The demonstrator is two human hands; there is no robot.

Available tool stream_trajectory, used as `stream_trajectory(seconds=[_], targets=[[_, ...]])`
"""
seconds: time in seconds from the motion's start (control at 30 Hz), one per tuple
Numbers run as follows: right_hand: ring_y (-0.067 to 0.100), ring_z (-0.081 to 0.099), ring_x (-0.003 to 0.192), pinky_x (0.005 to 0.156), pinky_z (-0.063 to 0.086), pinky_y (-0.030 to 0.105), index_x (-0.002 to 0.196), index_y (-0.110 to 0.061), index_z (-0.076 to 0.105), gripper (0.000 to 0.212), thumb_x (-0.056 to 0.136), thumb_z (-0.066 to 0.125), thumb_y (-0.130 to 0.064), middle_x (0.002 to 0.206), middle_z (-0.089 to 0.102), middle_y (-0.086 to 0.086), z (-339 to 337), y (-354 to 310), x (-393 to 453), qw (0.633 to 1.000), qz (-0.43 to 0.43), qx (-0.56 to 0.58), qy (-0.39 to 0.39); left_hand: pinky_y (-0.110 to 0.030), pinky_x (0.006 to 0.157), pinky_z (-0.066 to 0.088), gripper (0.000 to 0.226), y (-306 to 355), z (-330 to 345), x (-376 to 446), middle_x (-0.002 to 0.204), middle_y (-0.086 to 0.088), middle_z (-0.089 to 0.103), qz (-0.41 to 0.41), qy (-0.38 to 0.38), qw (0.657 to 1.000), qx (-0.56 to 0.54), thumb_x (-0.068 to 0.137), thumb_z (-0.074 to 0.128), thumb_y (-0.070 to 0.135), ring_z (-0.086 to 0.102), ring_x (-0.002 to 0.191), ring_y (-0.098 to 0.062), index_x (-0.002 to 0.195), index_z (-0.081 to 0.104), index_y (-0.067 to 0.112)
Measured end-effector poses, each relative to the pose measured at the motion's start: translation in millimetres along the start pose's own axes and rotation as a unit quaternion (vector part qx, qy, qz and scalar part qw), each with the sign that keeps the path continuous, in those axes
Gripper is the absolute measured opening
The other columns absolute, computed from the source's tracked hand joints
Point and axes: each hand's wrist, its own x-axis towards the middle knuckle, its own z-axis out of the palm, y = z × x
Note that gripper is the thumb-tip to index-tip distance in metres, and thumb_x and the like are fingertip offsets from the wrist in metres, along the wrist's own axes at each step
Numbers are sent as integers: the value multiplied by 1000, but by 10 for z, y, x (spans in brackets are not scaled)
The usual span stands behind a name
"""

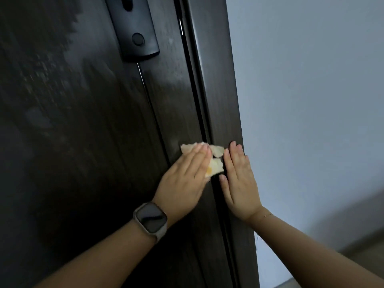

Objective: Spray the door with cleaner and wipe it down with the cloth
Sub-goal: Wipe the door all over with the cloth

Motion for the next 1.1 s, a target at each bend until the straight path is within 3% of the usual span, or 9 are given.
stream_trajectory(seconds=[0.13, 0.27, 0.37, 0.5, 0.57, 0.63, 0.8, 0.93, 1.1], targets=[[19, -5, 150, 122, -2, 31, 153, -10, 7, 56, 104, 20, -33, 161, -6, 1, -55, 96, -67, 999, -21, -11, -42, -38, 118, 25, 45, 433, 407, -713, 148, -16, 45, 48, -65, 997, -17, 99, 38, 12, 38, 139, -26, 141, 45, -2], [21, 2, 150, 122, 5, 32, 152, -7, 12, 58, 102, 32, -30, 160, 4, 5, -88, 249, -416, 994, -62, -26, -89, -33, 123, 4, 50, 805, 688, -1313, 147, -8, 40, 91, -137, 986, -38, 93, 34, 6, 39, 133, -19, 142, 33, -2], [23, 6, 150, 122, 9, 34, 153, -8, 11, 63, 100, 39, -31, 162, -1, 5, -39, 287, -732, 988, -96, -27, -115, -34, 120, 16, 43, 814, 643, -1360, 135, -10, 58, 99, -148, 980, -84, 93, 40, 6, 46, 128, -22, 135, 46, 0], [22, 9, 149, 122, 12, 34, 154, -13, 6, 68, 100, 42, -34, 163, -3, 2, 85, 290, -1236, 982, -108, -3, -153, -32, 112, 36, 31, 476, 395, -1000, 132, -15, 61, 48, -43, 989, -134, 101, 46, 3, 55, 125, -24, 129, 59, 0], [21, 10, 149, 122, 13, 34, 155, -14, 4, 69, 100, 41, -34, 163, -1, 2, 160, 309, -1543, 982, -86, 4, -170, -33, 109, 41, 26, 435, 393, -926, 129, -15, 62, 3, 7, 989, -145, 96, 59, 1, 56, 125, -23, 121, 66, -1], [21, 11, 149, 121, 16, 36, 155, -15, 4, 69, 100, 41, -33, 163, 0, 2, 238, 336, -1844, 981, -55, 8, -185, -36, 105, 46, 22, 544, 536, -1010, 125, -17, 64, 8, 23, 988, -153, 94, 62, 0, 59, 122, -25, 114, 69, -4], [26, 14, 149, 120, 19, 40, 154, -13, 9, 66, 100, 44, -29, 163, 3, 4, 365, 379, -2307, 976, -8, 52, -209, -34, 108, 41, 34, 1058, 1014, -1712, 115, -14, 70, 115, -72, 971, -198, 103, 38, 2, 65, 112, -25, 110, 70, -3], [24, 7, 150, 122, 13, 37, 155, -14, 3, 73, 97, 46, -26, 163, -3, 2, 448, 348, -2465, 976, 1, 63, -208, -32, 106, 41, 28, 1421, 1370, -2318, 112, -10, 70, 160, -107, 962, -194, 96, 47, 3, 64, 106, -22, 111, 70, -1], [25, 1, 150, 122, 9, 40, 154, -16, -2, 71, 100, 43, -24, 162, -10, 1, 563, 298, -2567, 977, 31, 83, -195, -27, 96, 42, 29, 1991, 1861, -2823, 92, 0, 71, 158, -158, 953, -205, 91, 48, 7, 66, 87, -15, 87, 77, 11]])
